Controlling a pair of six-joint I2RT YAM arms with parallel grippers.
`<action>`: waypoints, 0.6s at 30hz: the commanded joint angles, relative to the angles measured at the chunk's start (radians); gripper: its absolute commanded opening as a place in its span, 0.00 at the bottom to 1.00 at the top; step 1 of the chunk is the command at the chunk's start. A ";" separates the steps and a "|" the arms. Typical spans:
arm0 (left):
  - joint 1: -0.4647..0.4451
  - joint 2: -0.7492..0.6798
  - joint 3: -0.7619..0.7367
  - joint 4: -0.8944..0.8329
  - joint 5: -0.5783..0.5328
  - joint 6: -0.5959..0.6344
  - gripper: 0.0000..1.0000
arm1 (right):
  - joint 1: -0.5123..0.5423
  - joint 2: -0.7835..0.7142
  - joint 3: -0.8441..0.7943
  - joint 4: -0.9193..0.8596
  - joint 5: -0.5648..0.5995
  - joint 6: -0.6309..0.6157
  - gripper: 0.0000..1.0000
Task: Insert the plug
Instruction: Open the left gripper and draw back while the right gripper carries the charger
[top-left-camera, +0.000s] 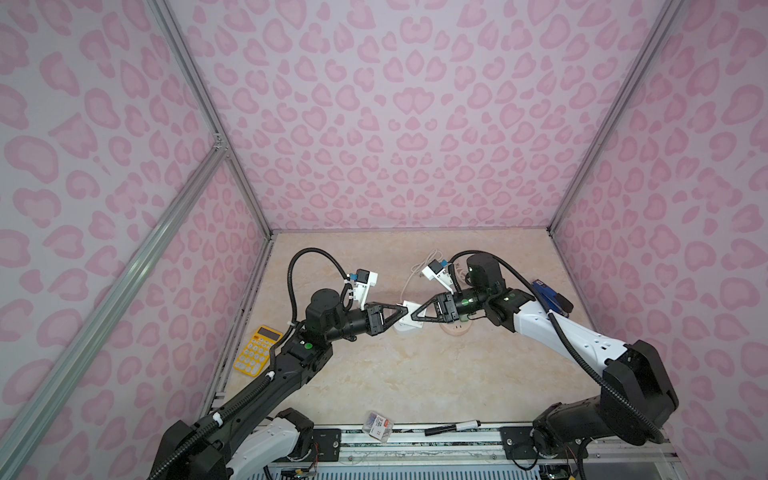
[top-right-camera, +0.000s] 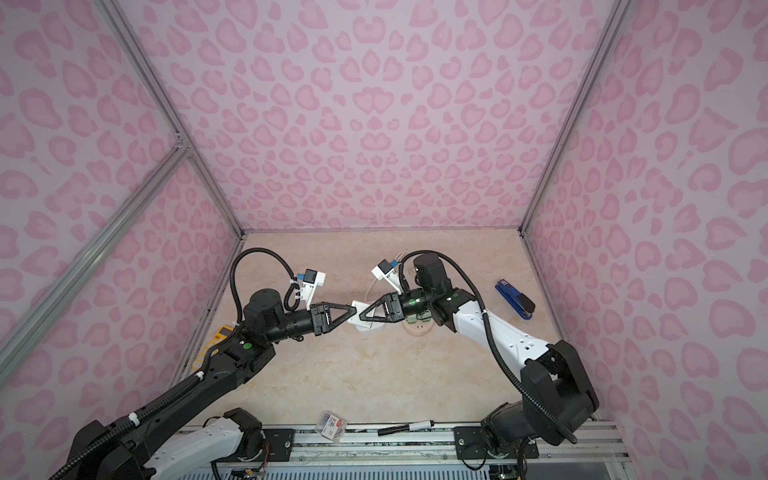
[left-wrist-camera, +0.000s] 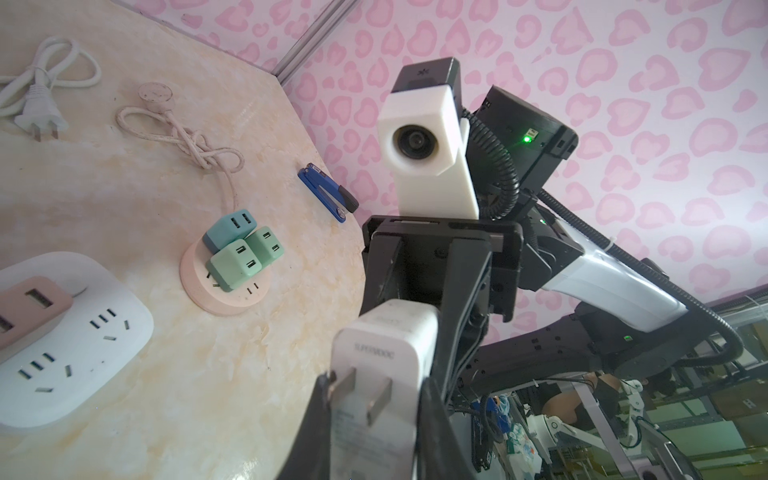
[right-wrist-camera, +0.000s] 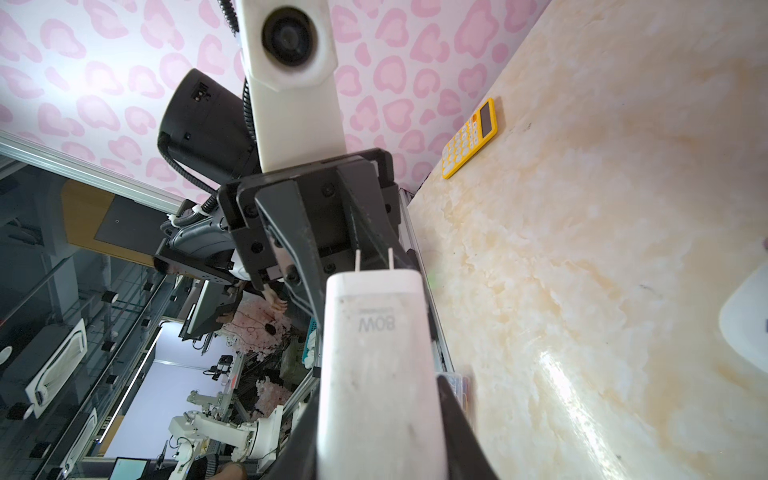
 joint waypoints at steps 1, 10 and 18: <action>-0.012 -0.001 -0.007 0.078 0.013 -0.029 0.04 | 0.009 0.012 -0.006 0.120 0.044 0.044 0.01; -0.012 0.000 -0.037 0.146 -0.041 -0.083 0.03 | 0.016 0.042 -0.029 0.285 0.057 0.158 0.37; -0.012 -0.008 -0.049 0.193 -0.131 -0.114 0.03 | 0.003 -0.021 -0.009 0.022 0.228 0.008 0.73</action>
